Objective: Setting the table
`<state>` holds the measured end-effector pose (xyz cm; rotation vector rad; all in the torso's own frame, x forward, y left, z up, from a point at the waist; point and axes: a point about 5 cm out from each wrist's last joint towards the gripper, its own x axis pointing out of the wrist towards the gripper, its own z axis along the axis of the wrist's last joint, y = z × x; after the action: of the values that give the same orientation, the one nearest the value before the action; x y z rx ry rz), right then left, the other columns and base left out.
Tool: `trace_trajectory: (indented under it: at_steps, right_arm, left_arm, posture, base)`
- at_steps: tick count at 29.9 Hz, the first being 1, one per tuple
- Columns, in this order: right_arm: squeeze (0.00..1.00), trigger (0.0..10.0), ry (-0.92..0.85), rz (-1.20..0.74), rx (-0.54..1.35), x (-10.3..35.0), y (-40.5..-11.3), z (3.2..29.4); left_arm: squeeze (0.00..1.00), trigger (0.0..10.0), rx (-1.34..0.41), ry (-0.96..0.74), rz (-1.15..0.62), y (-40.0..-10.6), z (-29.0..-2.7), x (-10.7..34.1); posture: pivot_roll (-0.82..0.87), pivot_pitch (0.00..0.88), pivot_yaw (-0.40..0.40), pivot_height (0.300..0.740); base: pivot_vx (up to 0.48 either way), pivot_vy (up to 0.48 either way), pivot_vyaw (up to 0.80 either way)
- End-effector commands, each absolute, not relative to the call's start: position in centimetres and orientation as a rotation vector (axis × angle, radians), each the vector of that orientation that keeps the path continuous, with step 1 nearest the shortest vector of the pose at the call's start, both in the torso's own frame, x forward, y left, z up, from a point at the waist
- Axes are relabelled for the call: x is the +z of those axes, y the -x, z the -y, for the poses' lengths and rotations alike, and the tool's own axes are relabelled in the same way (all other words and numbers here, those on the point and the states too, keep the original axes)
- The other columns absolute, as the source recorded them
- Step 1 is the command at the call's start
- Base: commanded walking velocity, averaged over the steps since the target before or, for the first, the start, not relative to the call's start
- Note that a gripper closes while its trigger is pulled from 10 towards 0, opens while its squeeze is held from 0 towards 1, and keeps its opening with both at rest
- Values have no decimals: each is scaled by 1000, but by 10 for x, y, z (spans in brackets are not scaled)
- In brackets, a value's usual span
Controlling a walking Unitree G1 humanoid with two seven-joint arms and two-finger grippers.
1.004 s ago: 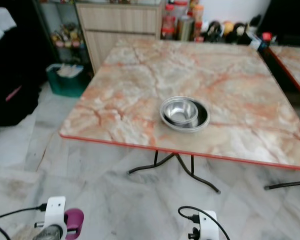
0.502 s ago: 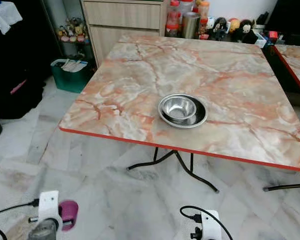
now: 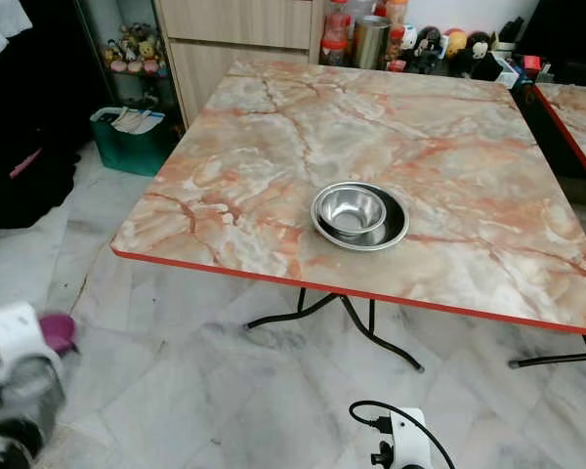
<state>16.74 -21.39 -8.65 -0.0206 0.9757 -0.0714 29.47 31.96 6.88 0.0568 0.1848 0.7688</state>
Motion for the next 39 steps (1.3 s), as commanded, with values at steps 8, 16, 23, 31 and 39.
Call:
trace_trajectory:
  at_steps: [8, 16, 23, 31, 39]
  right_arm:
    - [0, 10000, 34, -984, -69, -88, -164, 215]
    - [0, 10000, 35, -987, -64, -88, -163, 214]
    - [0, 10000, 34, -987, -69, -89, -162, 214]
    - [0, 10000, 34, -977, -75, -88, -163, 214]
    - [0, 10000, 29, -979, -87, -88, -164, 215]
  left_arm:
    - [0, 10000, 625, -108, 121, -339, -308, 147]
    - [0, 10000, 347, -79, 294, -373, -256, 201]
    - [0, 10000, 153, 91, 316, -386, -214, 218]
    - [0, 10000, -16, 124, 200, -389, -170, 196]
    - [0, 10000, -46, 134, 194, -390, -162, 200]
  posture:
    - [-39, 92, -26, 740]
    - [-44, 78, -20, 740]
    - [-44, 64, -16, 740]
    - [-49, 70, -15, 740]
    - [-42, 92, -15, 740]
  base:
    - [0, 0, 0]
    - [0, 0, 0]
    - [0, 0, 0]
    - [0, 0, 0]
    - [267, 0, -229]
